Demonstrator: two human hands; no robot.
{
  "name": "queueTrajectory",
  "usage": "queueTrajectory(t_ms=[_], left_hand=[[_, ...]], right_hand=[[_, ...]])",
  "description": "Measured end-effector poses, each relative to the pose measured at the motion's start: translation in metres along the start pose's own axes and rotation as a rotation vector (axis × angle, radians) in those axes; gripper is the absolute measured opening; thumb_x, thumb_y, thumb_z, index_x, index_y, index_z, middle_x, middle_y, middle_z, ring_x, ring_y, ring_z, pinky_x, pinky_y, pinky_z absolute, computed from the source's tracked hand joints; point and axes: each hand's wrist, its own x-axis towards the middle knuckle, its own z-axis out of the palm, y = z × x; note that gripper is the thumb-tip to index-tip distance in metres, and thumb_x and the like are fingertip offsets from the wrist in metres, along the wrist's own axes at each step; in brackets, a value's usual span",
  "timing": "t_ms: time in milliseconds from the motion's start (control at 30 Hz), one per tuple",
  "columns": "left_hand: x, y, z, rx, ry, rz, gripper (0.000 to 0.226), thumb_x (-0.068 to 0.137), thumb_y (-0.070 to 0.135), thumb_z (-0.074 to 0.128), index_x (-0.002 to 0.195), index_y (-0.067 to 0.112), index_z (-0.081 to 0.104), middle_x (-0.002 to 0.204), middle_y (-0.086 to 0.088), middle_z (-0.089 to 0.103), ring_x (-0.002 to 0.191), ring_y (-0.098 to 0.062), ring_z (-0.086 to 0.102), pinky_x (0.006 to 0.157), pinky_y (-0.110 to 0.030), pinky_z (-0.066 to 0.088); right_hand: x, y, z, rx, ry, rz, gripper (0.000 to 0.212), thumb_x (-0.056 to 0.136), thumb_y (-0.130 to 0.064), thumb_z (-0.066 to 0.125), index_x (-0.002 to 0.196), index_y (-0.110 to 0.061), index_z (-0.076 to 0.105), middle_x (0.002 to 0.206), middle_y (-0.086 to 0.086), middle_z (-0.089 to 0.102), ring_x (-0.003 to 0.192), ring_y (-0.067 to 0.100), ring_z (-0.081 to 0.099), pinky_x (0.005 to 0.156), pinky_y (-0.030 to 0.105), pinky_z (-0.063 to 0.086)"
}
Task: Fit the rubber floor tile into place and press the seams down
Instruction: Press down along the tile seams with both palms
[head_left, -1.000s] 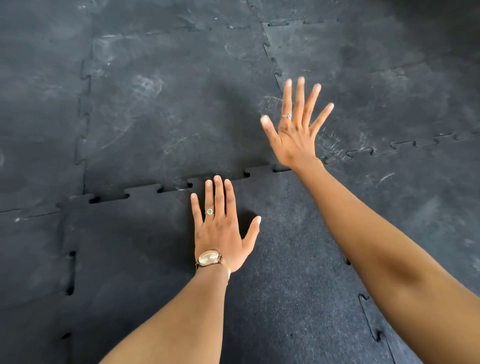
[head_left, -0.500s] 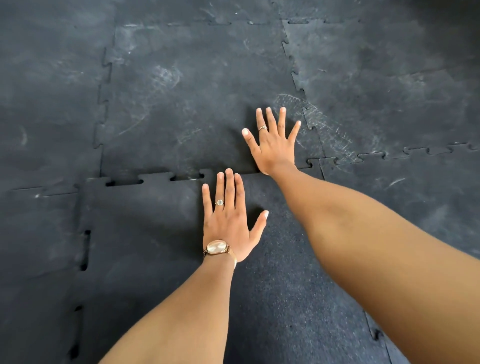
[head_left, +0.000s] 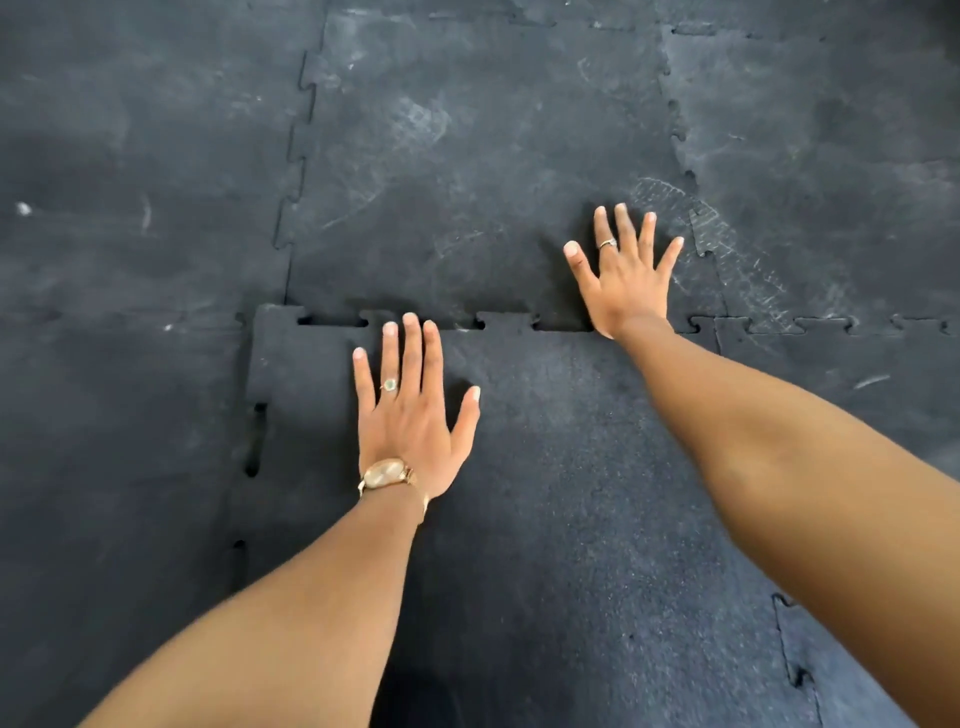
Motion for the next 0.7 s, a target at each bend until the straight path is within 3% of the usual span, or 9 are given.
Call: queueTrajectory(t_ms=[167,200,267,333,367,467,700], left_hand=[[0.0,-0.003,0.004,-0.032,0.005,-0.002,0.077,0.095,0.057,0.015,0.155,0.01,0.006,0.164,-0.009,0.005,0.151,-0.028,0.001,0.12,-0.055,0.003],[0.0,-0.003,0.004,-0.036,0.007,-0.001,0.077,0.095,0.057,0.015,0.155,0.01,0.006,0.164,-0.009,0.004,0.151,-0.028,0.001,0.12,-0.055,0.003],[0.0,-0.003,0.004,-0.046,0.012,-0.003,0.077,0.095,0.057,0.015,0.155,0.01,0.006,0.164,-0.009,0.005,0.151,-0.028,0.001,0.12,-0.055,0.003],[0.0,-0.004,0.005,-0.045,0.017,0.002,0.077,0.095,0.057,0.017,0.155,0.01,0.008,0.164,-0.01,0.006,0.151,-0.028,0.002,0.12,-0.055,0.004],[0.001,-0.004,0.006,-0.043,0.019,0.005,0.077,0.095,0.057,0.017,0.155,0.01,0.008,0.164,-0.01,0.006,0.151,-0.028,0.002,0.12,-0.056,0.004],[0.0,-0.004,0.007,-0.043,0.018,0.007,0.077,0.095,0.057,0.018,0.155,0.01,0.008,0.164,-0.011,0.006,0.151,-0.029,0.002,0.12,-0.056,0.004],[0.0,-0.003,0.002,-0.048,0.004,0.002,0.077,0.095,0.057,0.018,0.155,0.009,0.01,0.163,-0.011,0.007,0.151,-0.029,0.002,0.12,-0.056,0.005]], right_hand=[[0.009,-0.019,-0.029,0.085,-0.086,0.083,0.085,0.092,-0.072,0.011,0.155,-0.015,0.016,0.162,0.013,0.011,0.15,0.032,0.0,0.113,0.068,-0.006],[0.016,-0.027,-0.042,0.187,-0.019,0.099,0.088,0.091,-0.073,0.01,0.155,-0.013,0.019,0.16,0.016,0.017,0.15,0.032,0.002,0.112,0.069,-0.006],[0.027,-0.04,-0.064,0.286,0.292,0.047,0.086,0.092,-0.072,0.009,0.153,-0.013,0.025,0.157,0.014,0.028,0.15,0.032,0.006,0.111,0.068,-0.002],[0.02,-0.048,-0.064,0.131,0.559,0.0,0.074,0.098,-0.063,0.013,0.151,-0.015,0.032,0.155,0.01,0.035,0.149,0.034,0.014,0.114,0.063,0.001],[0.01,-0.048,-0.05,0.033,0.538,0.007,0.07,0.1,-0.06,0.015,0.152,-0.016,0.028,0.158,0.009,0.03,0.149,0.035,0.012,0.114,0.063,-0.001],[-0.009,-0.038,0.001,-0.003,0.129,0.132,0.074,0.098,-0.062,0.01,0.156,-0.017,0.006,0.164,0.009,-0.001,0.149,0.032,-0.013,0.112,0.069,-0.008],[0.003,-0.03,0.013,-0.003,0.082,0.152,0.082,0.093,-0.069,0.004,0.156,-0.018,0.005,0.164,0.005,-0.003,0.148,0.03,-0.019,0.111,0.069,-0.011]])
